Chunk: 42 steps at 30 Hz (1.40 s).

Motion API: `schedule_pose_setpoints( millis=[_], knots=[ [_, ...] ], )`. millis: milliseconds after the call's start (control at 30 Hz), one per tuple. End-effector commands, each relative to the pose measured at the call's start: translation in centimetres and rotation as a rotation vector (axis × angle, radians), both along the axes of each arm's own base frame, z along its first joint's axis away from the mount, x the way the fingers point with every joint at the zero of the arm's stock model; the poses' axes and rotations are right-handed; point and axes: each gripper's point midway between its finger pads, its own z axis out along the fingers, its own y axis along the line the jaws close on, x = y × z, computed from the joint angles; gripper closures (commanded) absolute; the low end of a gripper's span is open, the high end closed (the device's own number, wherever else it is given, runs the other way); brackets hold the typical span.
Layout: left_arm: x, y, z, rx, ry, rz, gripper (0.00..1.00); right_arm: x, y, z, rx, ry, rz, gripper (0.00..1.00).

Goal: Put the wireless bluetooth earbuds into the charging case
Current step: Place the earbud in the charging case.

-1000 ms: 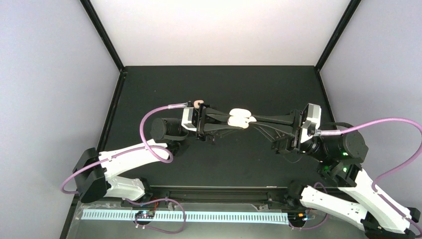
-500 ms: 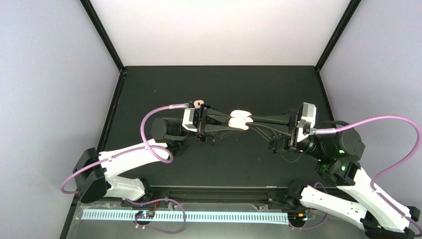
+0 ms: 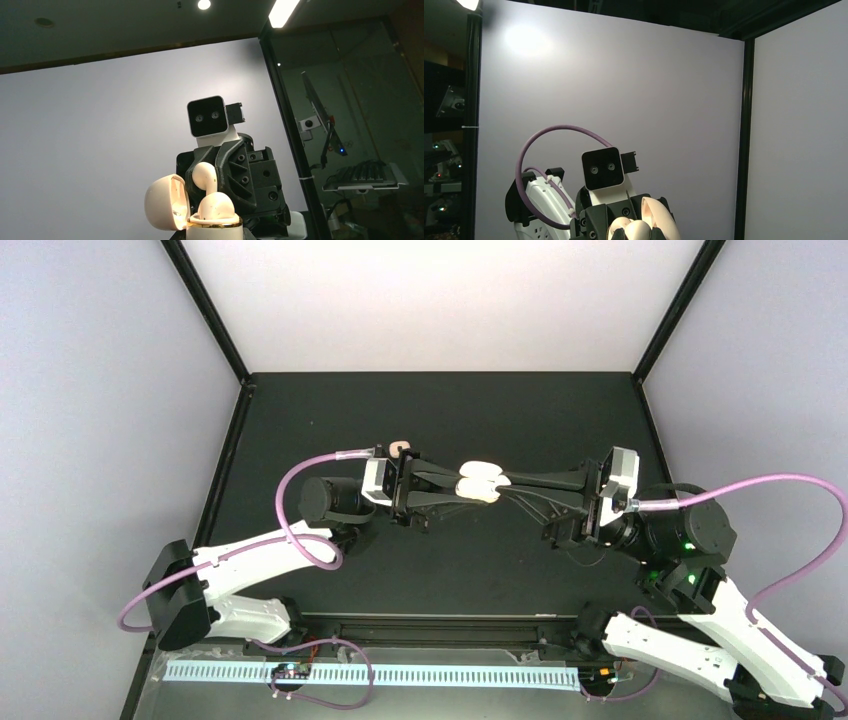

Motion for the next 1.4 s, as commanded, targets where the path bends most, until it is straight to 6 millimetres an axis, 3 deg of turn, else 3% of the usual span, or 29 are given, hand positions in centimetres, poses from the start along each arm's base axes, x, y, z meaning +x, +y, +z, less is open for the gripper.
schedule_pose_setpoints(
  millis=[0, 700, 900, 1367],
  knots=[
    [-0.9, 1.6, 1.7, -0.070, -0.048, 0.012, 0.98, -0.4, -1.0, 1.2, 0.033, -0.024, -0.018, 0.99],
    [-0.7, 2.2, 3.6, -0.124, -0.008, -0.019, 0.98, 0.5, 0.0, -0.1, -0.031, 0.014, -0.026, 0.99],
    [-0.1, 1.5, 2.9, -0.123, 0.008, -0.017, 0.99, 0.6, -0.1, 0.1, -0.035, 0.021, -0.036, 0.88],
    [0.1, 1.3, 2.4, -0.114, 0.021, -0.006, 0.99, 0.4, -0.2, 0.5, -0.027, 0.023, -0.030, 0.77]
  ],
)
